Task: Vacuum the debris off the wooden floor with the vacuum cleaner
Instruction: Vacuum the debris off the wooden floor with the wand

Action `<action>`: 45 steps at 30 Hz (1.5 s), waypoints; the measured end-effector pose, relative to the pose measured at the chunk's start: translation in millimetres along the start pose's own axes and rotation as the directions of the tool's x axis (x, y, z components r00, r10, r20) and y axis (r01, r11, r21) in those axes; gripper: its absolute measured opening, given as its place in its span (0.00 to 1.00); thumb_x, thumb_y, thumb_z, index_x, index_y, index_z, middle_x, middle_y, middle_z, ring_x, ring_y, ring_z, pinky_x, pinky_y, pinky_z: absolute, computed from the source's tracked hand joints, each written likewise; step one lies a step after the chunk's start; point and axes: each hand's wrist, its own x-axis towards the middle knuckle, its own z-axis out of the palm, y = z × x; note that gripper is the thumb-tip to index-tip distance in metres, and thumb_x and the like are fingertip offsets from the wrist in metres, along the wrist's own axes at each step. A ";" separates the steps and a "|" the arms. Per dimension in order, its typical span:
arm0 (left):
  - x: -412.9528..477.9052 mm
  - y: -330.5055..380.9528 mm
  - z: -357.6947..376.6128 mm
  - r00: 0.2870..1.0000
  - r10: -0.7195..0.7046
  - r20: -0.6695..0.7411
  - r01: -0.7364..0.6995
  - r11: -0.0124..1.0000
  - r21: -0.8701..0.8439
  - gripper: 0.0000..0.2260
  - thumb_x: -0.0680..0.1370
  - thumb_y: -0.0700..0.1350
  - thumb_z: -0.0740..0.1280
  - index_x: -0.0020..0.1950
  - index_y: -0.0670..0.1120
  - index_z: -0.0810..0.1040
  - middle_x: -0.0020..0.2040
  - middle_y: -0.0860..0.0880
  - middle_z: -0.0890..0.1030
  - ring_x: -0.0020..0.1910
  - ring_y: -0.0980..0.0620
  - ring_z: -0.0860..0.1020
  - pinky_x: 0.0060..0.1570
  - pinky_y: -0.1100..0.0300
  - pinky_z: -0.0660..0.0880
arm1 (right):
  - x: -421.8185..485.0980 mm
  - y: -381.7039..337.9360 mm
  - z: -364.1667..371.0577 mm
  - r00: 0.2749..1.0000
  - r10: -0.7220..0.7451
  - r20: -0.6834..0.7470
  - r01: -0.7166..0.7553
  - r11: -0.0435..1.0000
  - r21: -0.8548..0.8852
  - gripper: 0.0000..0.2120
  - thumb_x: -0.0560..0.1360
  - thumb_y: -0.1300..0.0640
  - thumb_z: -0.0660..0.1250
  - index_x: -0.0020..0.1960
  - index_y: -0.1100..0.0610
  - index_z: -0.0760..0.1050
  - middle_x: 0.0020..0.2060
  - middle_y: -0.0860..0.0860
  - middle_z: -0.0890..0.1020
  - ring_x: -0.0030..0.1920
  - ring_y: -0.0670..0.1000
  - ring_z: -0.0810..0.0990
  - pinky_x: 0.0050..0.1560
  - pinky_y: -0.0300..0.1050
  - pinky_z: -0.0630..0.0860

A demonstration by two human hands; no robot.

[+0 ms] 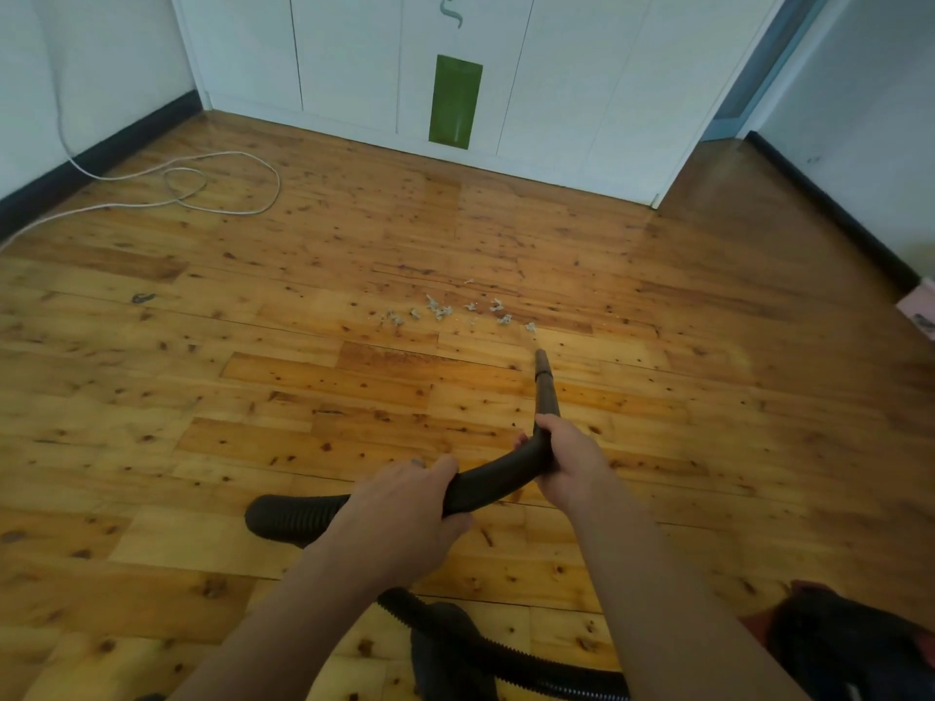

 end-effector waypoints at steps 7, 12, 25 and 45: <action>13.0 13.6 6.8 1.000 0.022 0.022 -0.022 1.000 0.022 0.08 0.81 0.57 0.61 0.57 0.57 0.67 0.47 0.56 0.72 0.44 0.57 0.70 0.47 0.58 0.67 | 3.5 -3.7 -24.4 1.000 -0.016 0.019 0.015 0.999 0.039 0.18 0.76 0.64 0.69 0.62 0.60 0.67 0.50 0.61 0.76 0.40 0.54 0.80 0.29 0.45 0.80; 28.5 28.9 16.7 0.999 0.038 0.003 -0.038 0.994 0.099 0.11 0.81 0.58 0.59 0.60 0.57 0.66 0.47 0.56 0.70 0.44 0.54 0.69 0.52 0.56 0.70 | 13.1 -10.7 -38.9 1.000 -0.003 0.007 0.002 0.999 0.044 0.17 0.77 0.63 0.68 0.63 0.60 0.67 0.53 0.63 0.77 0.41 0.56 0.81 0.30 0.48 0.81; 77.4 53.4 18.0 0.999 0.043 -0.009 -0.041 0.981 0.189 0.16 0.81 0.59 0.58 0.66 0.55 0.64 0.50 0.54 0.68 0.49 0.55 0.66 0.59 0.55 0.69 | 45.6 -42.3 -42.5 1.000 -0.001 -0.002 0.002 0.999 0.052 0.08 0.78 0.60 0.68 0.50 0.61 0.69 0.43 0.60 0.77 0.33 0.54 0.80 0.30 0.48 0.81; 184.4 80.5 14.3 0.996 0.095 -0.001 -0.092 0.967 0.239 0.14 0.80 0.57 0.61 0.63 0.53 0.68 0.48 0.52 0.69 0.46 0.52 0.67 0.53 0.53 0.67 | 82.4 -93.8 -39.8 0.992 -0.122 -0.027 0.124 0.988 0.097 0.07 0.80 0.61 0.65 0.54 0.63 0.70 0.46 0.60 0.78 0.46 0.56 0.81 0.52 0.54 0.81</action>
